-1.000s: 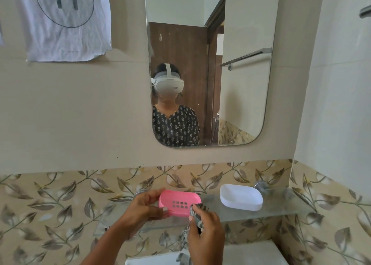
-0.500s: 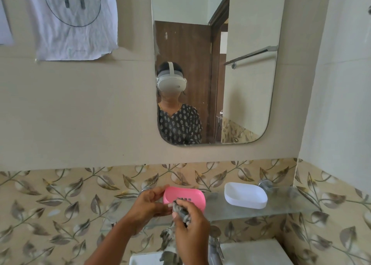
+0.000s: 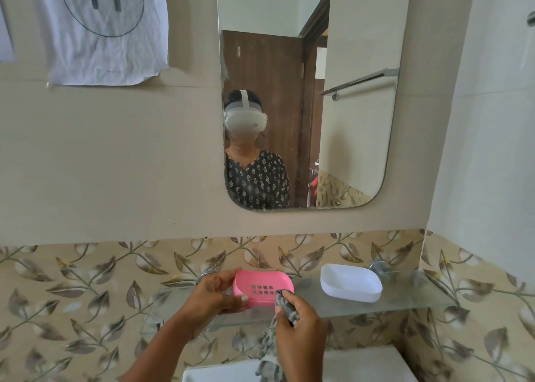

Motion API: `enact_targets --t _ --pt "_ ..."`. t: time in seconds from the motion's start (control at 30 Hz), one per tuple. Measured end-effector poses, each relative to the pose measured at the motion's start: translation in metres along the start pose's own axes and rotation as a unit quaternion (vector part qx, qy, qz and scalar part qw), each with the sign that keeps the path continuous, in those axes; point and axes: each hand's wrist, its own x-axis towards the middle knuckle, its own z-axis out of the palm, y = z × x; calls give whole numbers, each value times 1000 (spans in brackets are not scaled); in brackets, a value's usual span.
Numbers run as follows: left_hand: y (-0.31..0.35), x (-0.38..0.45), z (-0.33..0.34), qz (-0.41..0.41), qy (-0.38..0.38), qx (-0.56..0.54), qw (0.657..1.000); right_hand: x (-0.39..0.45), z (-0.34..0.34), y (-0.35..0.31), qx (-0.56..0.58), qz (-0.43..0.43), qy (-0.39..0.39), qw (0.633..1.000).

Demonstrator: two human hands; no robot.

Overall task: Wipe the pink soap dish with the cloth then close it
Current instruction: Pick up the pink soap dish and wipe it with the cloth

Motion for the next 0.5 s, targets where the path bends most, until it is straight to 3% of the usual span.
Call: enact_targets --t 0.17,0.37,0.5 --pt "2 -1 4 -1 7 19 1000 -11 15 -14 -21 -40 -9 999" --pt "4 -3 5 10 17 27 999 -15 16 -25 25 -21 -89 996" --pt "4 -3 5 5 15 8 1000 -2 -9 -17 20 -6 -38 999"
